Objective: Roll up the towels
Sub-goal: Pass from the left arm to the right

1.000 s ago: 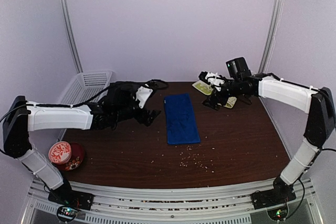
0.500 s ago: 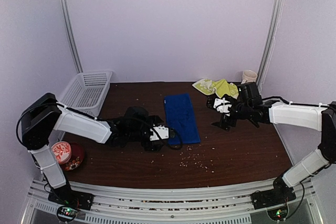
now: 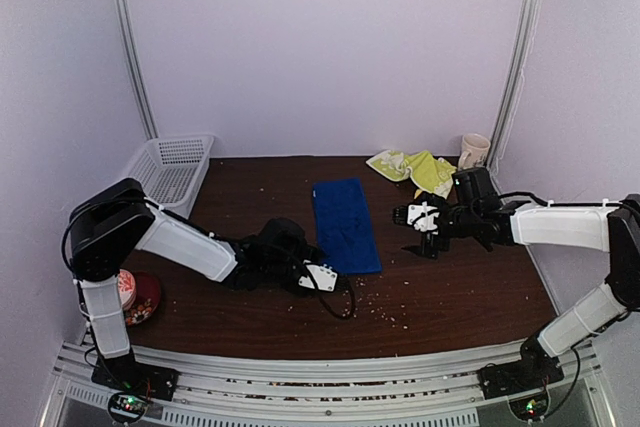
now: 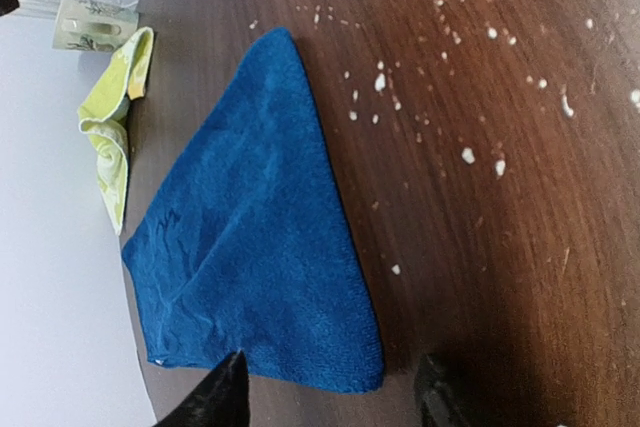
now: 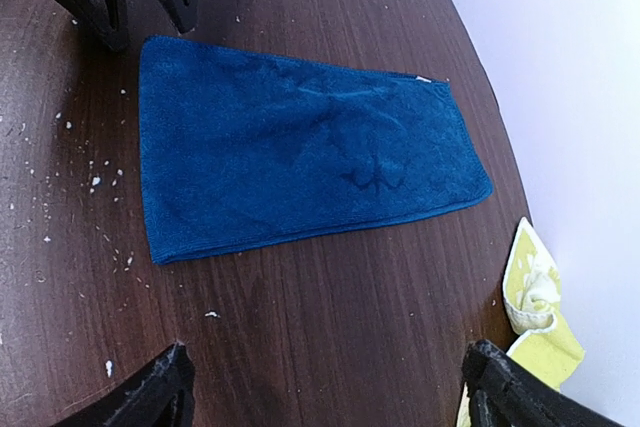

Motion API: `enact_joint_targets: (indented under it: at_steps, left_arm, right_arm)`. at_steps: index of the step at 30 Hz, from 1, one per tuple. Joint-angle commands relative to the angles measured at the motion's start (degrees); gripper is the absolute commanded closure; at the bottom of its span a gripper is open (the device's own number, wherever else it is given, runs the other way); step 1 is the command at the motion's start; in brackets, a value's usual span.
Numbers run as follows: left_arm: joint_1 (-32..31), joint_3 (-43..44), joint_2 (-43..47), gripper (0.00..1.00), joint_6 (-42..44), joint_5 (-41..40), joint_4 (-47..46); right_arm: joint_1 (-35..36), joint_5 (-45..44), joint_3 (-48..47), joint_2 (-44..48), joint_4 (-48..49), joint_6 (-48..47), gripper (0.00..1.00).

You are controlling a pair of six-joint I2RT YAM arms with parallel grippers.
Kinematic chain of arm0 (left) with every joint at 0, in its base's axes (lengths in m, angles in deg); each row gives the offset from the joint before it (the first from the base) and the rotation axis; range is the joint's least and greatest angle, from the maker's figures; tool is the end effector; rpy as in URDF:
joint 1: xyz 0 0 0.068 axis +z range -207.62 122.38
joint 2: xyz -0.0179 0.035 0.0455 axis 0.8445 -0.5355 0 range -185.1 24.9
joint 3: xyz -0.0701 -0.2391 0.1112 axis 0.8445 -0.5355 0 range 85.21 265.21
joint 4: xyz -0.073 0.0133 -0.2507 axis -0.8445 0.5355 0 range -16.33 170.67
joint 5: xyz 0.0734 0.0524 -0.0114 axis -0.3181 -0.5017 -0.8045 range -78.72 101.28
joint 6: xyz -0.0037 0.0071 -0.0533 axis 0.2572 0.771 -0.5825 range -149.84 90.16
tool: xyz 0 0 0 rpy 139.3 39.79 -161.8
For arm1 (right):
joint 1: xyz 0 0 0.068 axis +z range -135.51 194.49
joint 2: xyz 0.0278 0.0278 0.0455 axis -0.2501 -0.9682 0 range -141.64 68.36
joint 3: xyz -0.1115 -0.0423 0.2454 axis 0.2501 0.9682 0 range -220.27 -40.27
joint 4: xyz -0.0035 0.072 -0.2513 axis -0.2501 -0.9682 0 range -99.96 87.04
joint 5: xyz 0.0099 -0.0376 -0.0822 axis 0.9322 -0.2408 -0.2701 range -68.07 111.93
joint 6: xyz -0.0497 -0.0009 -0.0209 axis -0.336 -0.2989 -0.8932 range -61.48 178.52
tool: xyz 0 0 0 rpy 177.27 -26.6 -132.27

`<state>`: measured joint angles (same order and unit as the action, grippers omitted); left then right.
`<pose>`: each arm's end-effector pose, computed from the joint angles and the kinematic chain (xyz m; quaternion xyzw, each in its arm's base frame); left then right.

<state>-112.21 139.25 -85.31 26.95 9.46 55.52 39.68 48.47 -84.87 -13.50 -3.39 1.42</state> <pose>0.2232 -0.3122 0.1237 0.7384 0.5124 0.0227 0.4378 0.2626 0.1411 0.2096 -0.6510 0.5913 0.0802 0.4691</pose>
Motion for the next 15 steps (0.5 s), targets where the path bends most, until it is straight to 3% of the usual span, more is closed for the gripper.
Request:
enact_joint_targets:
  at_steps: [1,7,14,15]
  left_arm:
    - [-0.17,1.81,-2.03,0.46,3.04,-0.98,1.81]
    - [-0.17,3.40,-3.56,0.59,1.95,-0.70,2.36]
    - [-0.16,4.73,-5.03,1.00,0.06,-1.25,3.48]
    - [-0.17,4.64,-4.89,1.00,-0.18,-1.17,3.55]
  right_arm:
    - [-0.27,1.73,0.52,-0.39,1.50,-0.66,0.08]
    - [-0.24,2.54,1.33,-0.25,1.10,-3.24,0.09]
    - [-0.24,8.31,5.28,-0.35,0.76,-12.84,0.10]
    - [-0.23,8.79,5.73,-0.41,0.63,-13.99,0.10]
